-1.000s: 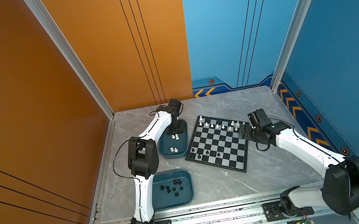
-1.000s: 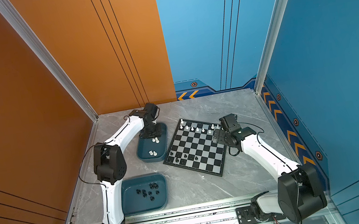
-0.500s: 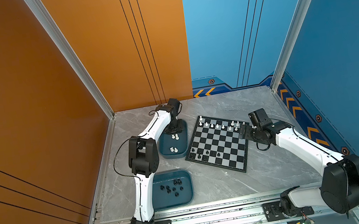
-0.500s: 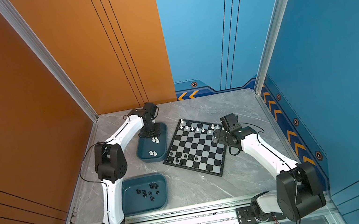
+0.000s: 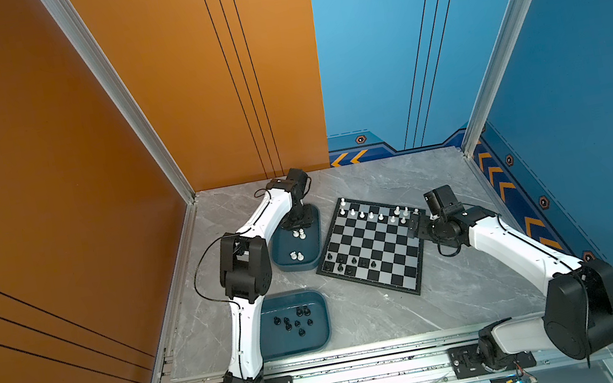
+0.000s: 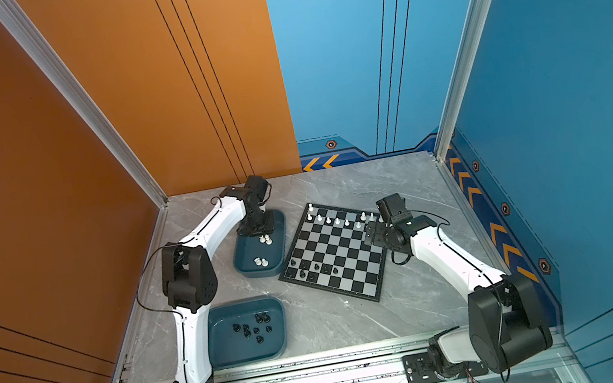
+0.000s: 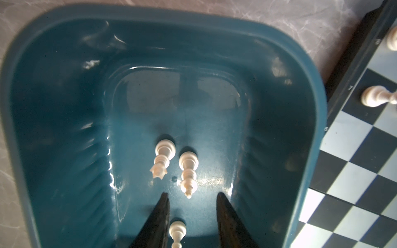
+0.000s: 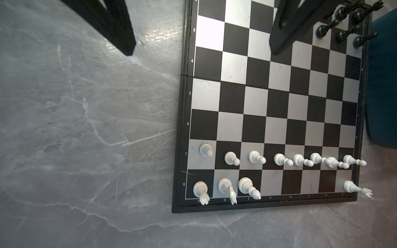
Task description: Set up the chess pieces on the board
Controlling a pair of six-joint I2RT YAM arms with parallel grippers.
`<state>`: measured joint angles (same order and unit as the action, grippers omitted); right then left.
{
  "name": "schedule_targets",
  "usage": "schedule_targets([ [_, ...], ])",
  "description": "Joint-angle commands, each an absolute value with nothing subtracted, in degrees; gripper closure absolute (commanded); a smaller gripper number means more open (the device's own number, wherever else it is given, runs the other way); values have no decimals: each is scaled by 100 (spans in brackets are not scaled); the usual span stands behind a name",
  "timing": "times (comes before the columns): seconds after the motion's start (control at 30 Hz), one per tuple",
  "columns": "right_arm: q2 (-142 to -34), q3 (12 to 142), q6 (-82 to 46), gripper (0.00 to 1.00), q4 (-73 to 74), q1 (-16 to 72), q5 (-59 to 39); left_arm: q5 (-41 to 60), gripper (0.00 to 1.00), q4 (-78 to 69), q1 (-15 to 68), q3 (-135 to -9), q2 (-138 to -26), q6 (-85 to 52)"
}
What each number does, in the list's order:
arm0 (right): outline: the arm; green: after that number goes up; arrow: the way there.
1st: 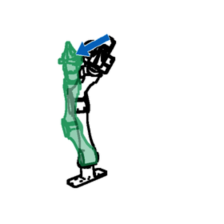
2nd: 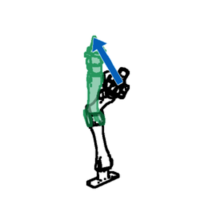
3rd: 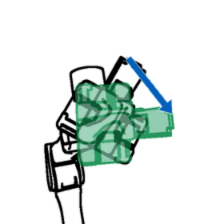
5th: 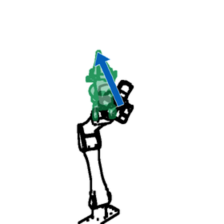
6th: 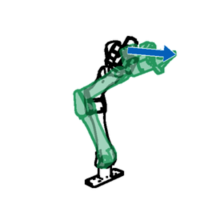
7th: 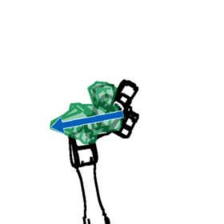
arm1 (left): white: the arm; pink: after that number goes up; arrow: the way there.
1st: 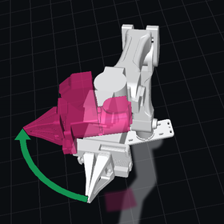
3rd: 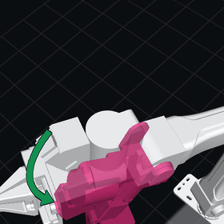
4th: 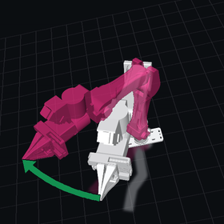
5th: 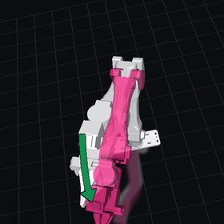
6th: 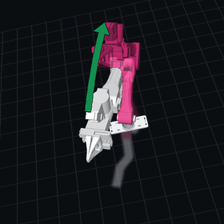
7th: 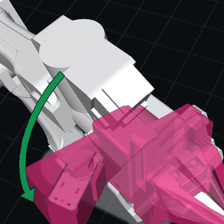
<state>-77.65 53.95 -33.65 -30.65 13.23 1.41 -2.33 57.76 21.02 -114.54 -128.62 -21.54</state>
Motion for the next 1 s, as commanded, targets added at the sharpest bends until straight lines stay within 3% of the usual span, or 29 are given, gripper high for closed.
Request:
schedule_targets([
  [0.0, -7823, 5555, -3242, 0, -2973, 1265, 80, -224, 62, 5939, 2070, -11641, -12990, -2250],
  [0.57, -7732, 5498, -3164, 0, -3004, 1145, -9, -304, 62, 5949, 2179, -11532, -12693, -2347],
  [0.8, -7660, 5537, -3053, 0, -3091, 1122, -150, -550, 56, 5942, 2236, -11346, -11794, -2399],
  [0.97, -7567, 5513, -2966, 0, -3155, 1122, -289, -768, 50, 5930, 2369, -10538, -10774, -2435],
])
